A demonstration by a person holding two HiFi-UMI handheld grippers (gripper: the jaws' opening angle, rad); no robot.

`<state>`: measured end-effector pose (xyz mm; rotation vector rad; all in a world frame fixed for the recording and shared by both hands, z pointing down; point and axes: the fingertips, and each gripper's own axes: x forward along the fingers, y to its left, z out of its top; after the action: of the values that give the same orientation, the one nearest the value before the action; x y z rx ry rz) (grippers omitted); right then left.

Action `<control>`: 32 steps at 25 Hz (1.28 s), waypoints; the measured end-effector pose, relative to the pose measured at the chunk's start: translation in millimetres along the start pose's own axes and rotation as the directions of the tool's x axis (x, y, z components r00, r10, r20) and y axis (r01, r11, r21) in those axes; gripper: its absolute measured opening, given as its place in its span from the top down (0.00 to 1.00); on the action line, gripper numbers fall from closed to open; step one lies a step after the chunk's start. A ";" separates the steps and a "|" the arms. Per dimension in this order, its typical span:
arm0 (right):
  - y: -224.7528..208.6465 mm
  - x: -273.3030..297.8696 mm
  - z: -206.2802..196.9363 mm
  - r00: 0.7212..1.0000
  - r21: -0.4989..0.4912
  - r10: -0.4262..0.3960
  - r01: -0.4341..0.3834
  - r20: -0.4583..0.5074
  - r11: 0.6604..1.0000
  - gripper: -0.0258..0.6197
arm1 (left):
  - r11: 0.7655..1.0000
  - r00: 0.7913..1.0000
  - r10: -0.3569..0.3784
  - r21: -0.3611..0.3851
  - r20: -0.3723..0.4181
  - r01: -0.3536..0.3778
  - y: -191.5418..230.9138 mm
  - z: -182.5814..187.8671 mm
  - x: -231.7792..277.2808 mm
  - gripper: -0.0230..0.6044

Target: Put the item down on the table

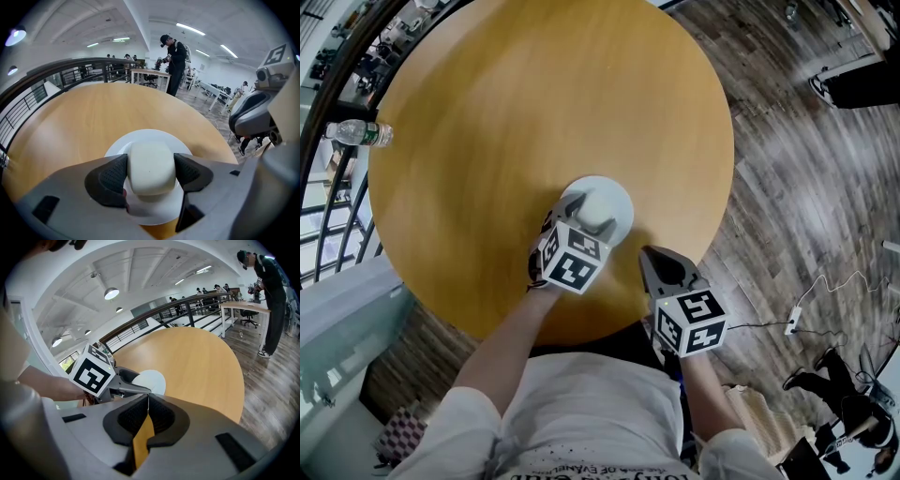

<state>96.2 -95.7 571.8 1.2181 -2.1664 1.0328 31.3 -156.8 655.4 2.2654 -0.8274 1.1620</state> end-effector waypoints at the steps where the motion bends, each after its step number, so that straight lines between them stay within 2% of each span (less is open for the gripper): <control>1: 0.2 0.7 0.5 1.000 0.000 0.001 -0.001 0.000 1.000 0.92 | 1.000 1.000 0.003 0.003 -0.002 -0.003 0.3 0.3 0.3 0.45; 12: 0.6 3.4 6.2 1.000 0.000 0.007 -0.007 0.008 1.000 0.92 | 0.998 0.999 0.036 0.058 -0.022 -0.035 0.9 -2.4 1.7 0.44; 21: 1.9 4.2 5.5 1.000 0.003 0.009 -0.009 0.011 1.000 0.92 | 0.998 0.999 0.019 0.068 -0.050 -0.016 -0.3 -4.4 3.9 0.44; 32: 0.7 -3.9 6.8 1.000 0.002 0.001 -0.001 0.022 1.000 0.92 | 0.995 0.999 0.016 0.096 -0.035 -0.013 -4.0 -0.7 -2.5 0.43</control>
<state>97.4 -98.7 564.6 1.2351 -2.1839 1.0268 32.5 -152.7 653.2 2.3112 -0.7912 1.2702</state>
